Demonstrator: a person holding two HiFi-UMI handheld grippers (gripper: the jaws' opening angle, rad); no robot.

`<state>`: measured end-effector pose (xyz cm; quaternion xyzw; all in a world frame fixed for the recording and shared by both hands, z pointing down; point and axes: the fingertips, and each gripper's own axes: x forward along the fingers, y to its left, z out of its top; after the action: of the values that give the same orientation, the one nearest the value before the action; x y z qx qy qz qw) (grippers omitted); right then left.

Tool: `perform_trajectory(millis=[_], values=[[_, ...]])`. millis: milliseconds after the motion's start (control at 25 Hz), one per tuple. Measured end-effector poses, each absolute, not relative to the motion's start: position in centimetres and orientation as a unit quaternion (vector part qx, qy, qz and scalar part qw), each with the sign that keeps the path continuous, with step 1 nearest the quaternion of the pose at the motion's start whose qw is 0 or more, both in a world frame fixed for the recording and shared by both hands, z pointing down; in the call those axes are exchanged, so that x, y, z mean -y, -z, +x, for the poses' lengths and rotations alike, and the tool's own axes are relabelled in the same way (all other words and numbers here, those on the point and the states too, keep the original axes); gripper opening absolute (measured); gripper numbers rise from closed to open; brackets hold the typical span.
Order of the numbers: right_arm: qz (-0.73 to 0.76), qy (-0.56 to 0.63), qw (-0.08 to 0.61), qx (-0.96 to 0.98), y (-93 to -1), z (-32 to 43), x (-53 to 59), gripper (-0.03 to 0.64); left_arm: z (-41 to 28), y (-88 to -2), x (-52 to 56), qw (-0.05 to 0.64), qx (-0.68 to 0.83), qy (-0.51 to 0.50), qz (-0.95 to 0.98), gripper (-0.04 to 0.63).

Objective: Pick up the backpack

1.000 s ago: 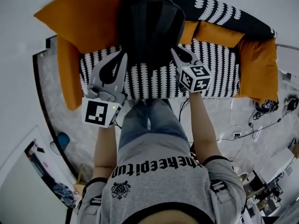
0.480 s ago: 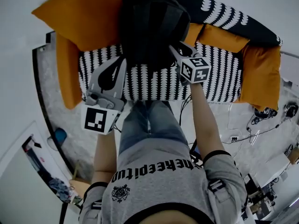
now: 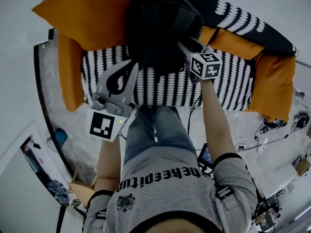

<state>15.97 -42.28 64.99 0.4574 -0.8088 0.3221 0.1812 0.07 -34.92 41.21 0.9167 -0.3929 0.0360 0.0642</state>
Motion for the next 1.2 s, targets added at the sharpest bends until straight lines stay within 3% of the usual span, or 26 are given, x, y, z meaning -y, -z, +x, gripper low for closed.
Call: perform_trajectory(millis=[960, 1040, 1200], values=[[0.393, -0.304, 0.165, 0.852, -65.1, 12.5, 48.5, 0.225, 0.7, -43.6, 35.6, 0.074, 0.393, -0.060, 0.915, 0.015], [0.388, -0.305, 0.162, 0.855, -64.7, 12.2, 48.3, 0.190, 0.5, -43.5, 35.5, 0.073, 0.393, -0.062, 0.915, 0.015], [0.383, -0.296, 0.155, 0.861, -63.1, 12.4, 47.5, 0.057, 0.8, -42.7, 35.2, 0.068, 0.394, -0.057, 0.915, 0.016]])
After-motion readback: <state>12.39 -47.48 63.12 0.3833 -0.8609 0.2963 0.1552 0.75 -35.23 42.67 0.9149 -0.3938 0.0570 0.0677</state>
